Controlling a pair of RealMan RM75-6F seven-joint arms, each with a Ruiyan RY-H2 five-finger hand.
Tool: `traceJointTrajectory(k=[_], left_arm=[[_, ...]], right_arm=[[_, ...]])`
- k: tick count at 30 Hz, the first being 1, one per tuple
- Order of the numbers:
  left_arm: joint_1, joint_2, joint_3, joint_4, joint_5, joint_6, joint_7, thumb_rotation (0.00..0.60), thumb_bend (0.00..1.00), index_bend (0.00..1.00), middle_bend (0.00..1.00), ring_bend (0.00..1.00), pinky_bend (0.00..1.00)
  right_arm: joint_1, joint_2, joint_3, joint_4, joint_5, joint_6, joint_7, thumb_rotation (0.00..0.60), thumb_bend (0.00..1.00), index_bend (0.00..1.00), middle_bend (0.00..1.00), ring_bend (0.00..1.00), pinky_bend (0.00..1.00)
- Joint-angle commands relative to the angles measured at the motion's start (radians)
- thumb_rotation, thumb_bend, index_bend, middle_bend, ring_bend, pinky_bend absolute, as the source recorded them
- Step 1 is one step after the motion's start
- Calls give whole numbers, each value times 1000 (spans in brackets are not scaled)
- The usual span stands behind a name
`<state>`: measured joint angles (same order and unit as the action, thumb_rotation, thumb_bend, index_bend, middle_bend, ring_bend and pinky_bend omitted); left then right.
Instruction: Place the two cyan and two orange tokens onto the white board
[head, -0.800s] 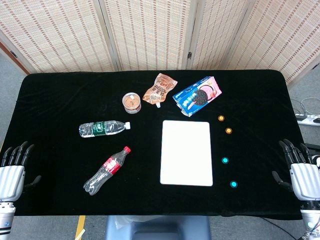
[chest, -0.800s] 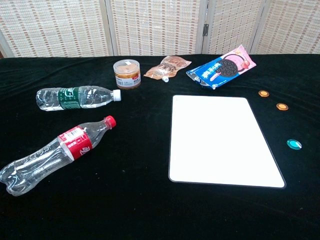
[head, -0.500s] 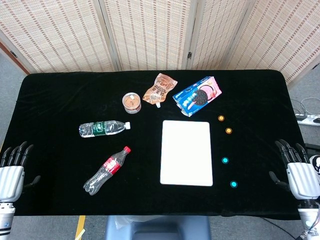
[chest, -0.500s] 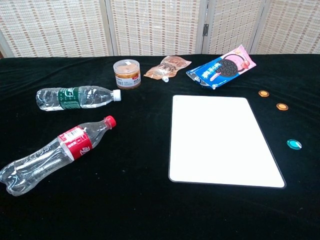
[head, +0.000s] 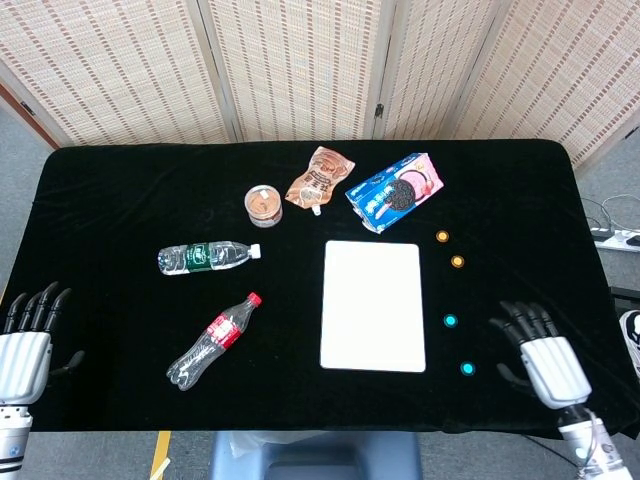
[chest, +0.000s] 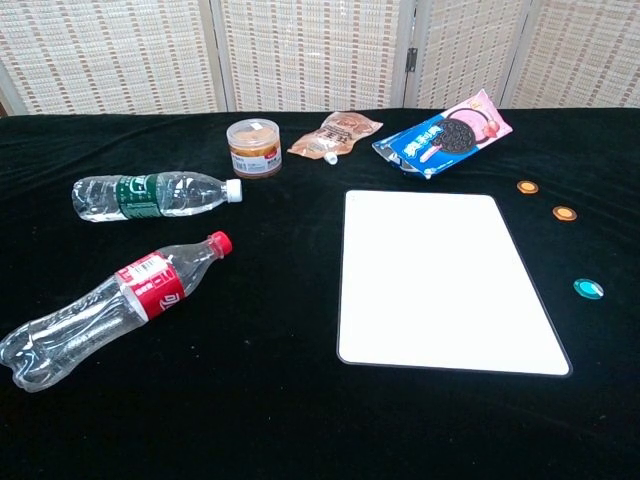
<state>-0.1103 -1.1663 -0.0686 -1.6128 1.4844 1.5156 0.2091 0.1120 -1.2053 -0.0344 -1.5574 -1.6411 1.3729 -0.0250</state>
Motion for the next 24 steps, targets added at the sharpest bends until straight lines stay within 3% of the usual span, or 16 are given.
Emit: traceJointTrajectory(k=[1,4,9,24], left_arm=[[2,4,0,-4,1,3,-2,600,255,84,62,117,0],[3,7,0,-7,-1,4,-3,600,254,84,62,117,0],[-2,3,6,-15,2,-11,7,600,254,83,62,117,0],[-2,5,12,-26,-6,-22,16,600,254,84,62,117,0]], right_arm=[[9,-26,-19,29,-21,-9,27,600,330,328,96,20,0],[10,-35,-35,53,-36,-15,34,600,329,408,112,26,0],[25,-52,-60,79,-38,-65,39,600,329,455,124,27,0],[92,-132,-46,201,20,-187,88,600,330,457,125,28,0]])
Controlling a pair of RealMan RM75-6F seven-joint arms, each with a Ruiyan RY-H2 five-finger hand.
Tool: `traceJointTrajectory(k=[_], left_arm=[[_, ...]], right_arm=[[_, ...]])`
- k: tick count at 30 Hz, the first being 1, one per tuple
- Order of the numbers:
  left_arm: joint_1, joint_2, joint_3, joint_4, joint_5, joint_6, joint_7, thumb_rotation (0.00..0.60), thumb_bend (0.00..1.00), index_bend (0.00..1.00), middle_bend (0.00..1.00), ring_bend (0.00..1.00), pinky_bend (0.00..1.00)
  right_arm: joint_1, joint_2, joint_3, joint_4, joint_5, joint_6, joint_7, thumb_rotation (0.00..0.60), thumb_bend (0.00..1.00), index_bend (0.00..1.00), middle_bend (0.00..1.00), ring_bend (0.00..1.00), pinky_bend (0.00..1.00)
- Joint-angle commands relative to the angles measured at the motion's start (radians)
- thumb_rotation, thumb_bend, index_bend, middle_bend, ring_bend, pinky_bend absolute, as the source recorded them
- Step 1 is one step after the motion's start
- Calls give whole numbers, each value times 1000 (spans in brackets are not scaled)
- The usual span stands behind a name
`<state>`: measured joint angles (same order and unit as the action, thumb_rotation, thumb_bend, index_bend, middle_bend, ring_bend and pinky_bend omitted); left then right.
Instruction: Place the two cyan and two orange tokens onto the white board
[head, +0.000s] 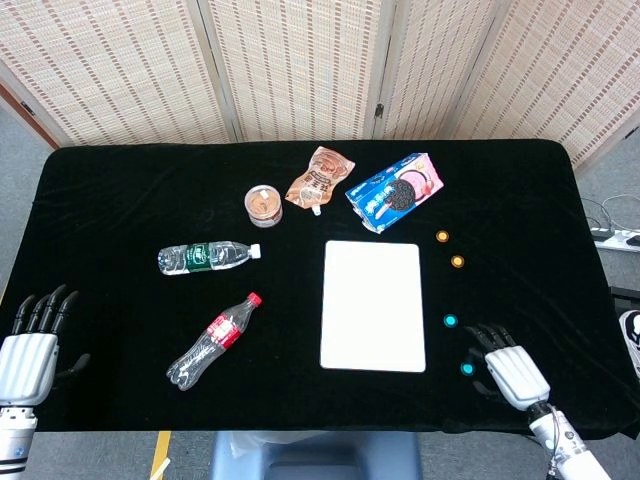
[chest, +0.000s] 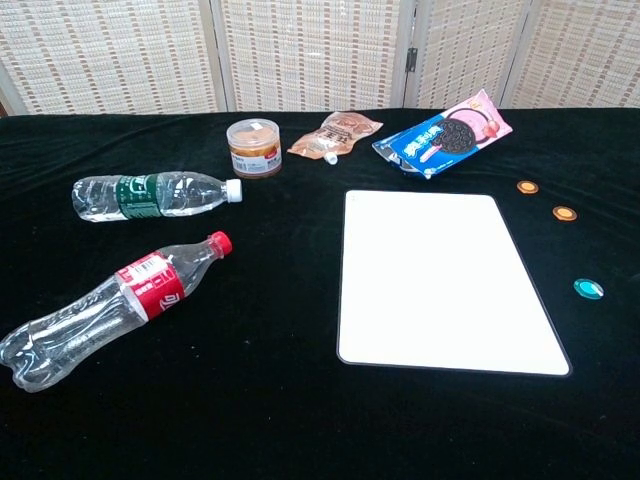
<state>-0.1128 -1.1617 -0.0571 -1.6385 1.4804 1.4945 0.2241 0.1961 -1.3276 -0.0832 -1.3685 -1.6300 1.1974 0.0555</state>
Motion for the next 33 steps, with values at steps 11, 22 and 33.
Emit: traceJointTrajectory(k=[11,22,33], left_arm=[[0,1,-1,-5,-12,-6,18,600,254,83,62,117,0],[-1,-3,-1,-1,-19,-12,18,600,254,83,62,117,0],[-1,-7,0,7,-20,-13,14,600,255,84,62,117,0]], right_arm=[[25,-39,0,56,29,-37,34,600,330,448,126,32,0],[38,-47,-2,65,49,-59,43,600,330,444,130,33,0],[48,-49,-3,61,59,-69,54,600,329,464,144,39,0]])
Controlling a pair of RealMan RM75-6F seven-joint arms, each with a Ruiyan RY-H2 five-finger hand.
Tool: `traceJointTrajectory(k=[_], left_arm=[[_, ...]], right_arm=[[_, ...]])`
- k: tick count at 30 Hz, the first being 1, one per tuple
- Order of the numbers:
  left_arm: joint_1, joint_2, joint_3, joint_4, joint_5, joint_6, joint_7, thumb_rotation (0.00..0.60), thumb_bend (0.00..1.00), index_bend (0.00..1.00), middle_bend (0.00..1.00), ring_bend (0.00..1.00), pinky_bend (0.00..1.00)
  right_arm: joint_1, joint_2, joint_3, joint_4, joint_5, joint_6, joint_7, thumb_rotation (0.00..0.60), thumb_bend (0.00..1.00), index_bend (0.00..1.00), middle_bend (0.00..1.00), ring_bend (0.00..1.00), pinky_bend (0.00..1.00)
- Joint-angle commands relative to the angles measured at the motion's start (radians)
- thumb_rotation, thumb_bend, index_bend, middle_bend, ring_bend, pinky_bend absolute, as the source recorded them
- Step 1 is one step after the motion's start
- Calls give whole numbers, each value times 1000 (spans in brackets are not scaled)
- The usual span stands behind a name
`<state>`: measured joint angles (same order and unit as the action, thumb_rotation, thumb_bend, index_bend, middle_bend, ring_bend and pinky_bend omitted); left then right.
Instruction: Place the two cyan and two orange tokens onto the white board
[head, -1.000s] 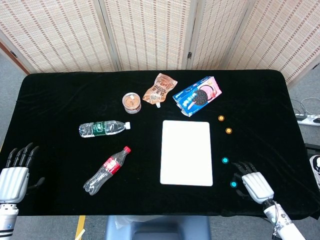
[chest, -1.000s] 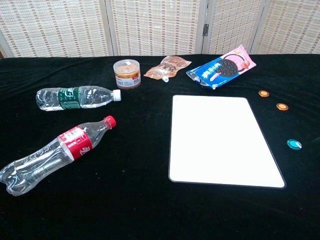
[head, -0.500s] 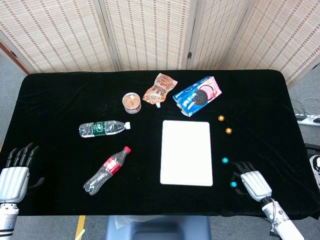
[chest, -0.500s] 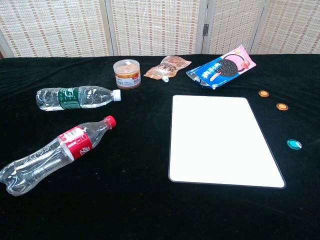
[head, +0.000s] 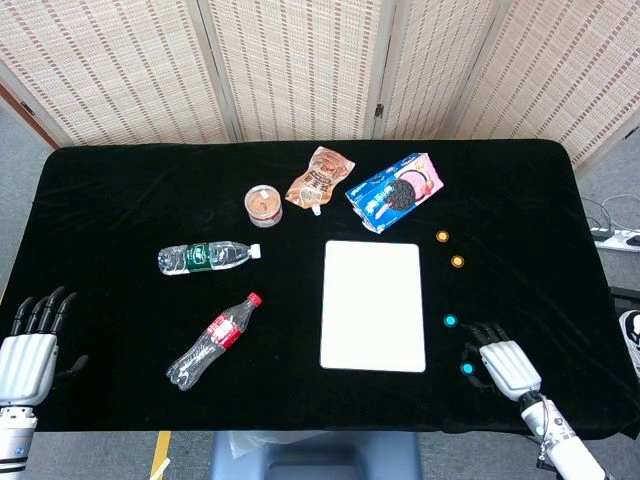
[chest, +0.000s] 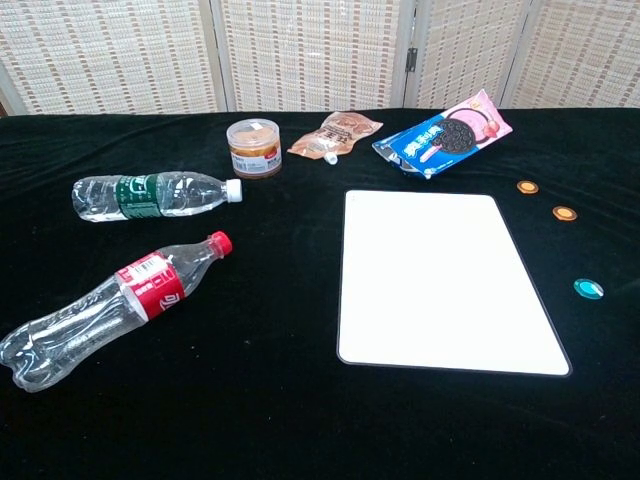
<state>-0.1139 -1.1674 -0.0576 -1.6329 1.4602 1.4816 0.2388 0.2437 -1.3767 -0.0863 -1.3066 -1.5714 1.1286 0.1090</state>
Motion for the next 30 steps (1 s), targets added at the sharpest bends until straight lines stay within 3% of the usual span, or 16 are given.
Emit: traceJointTrajectory(k=[1,12,18,25,30], left_arm=[[0,-2,1,3,0,1,-1,600,254,84,62,117,0],[1,-5,2,12,-1,-1,-9,600,254,84,62,117,0],[-2,-3,0,11,1,-2,-9,600,254,84,62,117,0],[-3,-4,1,4,3,-3,-1,600,254,84,62,117,0],[-1,-2,0,-1,-1,-1,3,600,254,84,62,117,0]], right_arm=[[1,0,-1,-2,1,-1,0,600,330,474,147,39,0],[2,11,5,-23,4,19,14,600,332,546,173,53,0],[46,62,40,-90,-12,22,52,600,332,546,184,62,0],[189,112,119,-214,5,-110,1,600,332,546,185,60,0],[289,91,155,-255,32,-230,-60,600,333,546,179,47,0]])
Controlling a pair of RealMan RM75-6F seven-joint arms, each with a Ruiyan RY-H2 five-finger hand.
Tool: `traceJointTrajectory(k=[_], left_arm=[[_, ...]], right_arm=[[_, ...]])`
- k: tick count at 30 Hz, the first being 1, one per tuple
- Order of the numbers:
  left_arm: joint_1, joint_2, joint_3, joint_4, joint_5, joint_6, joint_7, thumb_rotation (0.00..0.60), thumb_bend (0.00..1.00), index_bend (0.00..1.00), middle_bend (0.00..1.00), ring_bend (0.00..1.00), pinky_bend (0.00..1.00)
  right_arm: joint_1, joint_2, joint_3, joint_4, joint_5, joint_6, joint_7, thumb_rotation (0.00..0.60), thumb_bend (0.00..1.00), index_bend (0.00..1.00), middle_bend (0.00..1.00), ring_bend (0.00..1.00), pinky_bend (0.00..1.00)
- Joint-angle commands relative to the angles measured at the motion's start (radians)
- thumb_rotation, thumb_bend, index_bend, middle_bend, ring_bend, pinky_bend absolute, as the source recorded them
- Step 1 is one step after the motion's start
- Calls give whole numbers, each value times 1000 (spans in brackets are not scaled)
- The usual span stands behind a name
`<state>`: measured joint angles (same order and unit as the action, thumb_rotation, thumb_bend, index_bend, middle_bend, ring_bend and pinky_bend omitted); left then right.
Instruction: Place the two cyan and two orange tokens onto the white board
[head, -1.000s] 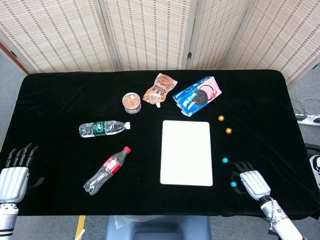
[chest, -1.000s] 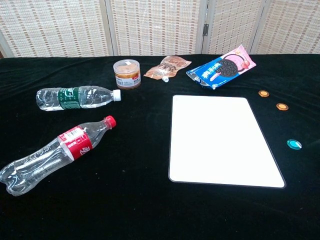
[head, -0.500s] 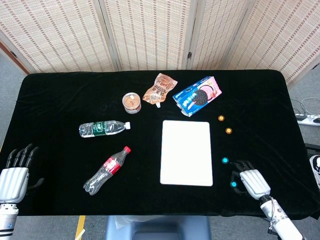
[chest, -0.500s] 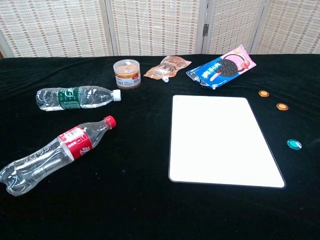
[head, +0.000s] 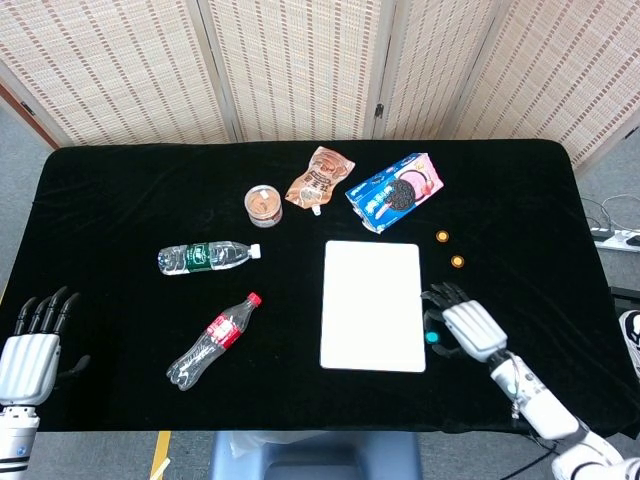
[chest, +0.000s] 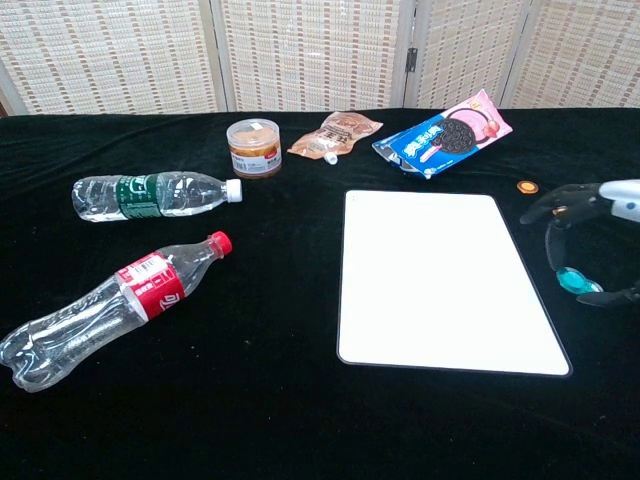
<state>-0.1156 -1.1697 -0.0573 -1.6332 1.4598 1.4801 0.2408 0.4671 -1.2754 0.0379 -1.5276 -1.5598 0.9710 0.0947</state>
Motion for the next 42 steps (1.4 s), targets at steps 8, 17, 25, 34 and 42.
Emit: traceJointTrajectory(k=[8,17,25,34,42], left_arm=[[7,-4,4,8,-13,-4,-3,600,254,84,62,117,0],[14,-10,8,33,-21,-6,-27,600,254,84,62,117,0],[11,-21,6,42,-20,-10,-33,600,254,84,62,117,0],[-4,-29,0,46,-14,-24,-40,600,254,84,62,117,0],[-20,-36,-1,38,-4,-39,-33,600,254,84,62,117,0]], right_arm=[[158,-109,64,-28,70,-150,-137,600,333,546,162,41,0],[195,-163,37,-17,106,-186,-240,600,332,451,152,27,0],[149,-134,15,-38,120,-94,-258,600,332,120,112,10,0],[7,-66,-6,26,201,60,-178,600,332,314,130,28,0],[-38,-66,-26,100,244,46,-120,600,333,382,138,30,0]])
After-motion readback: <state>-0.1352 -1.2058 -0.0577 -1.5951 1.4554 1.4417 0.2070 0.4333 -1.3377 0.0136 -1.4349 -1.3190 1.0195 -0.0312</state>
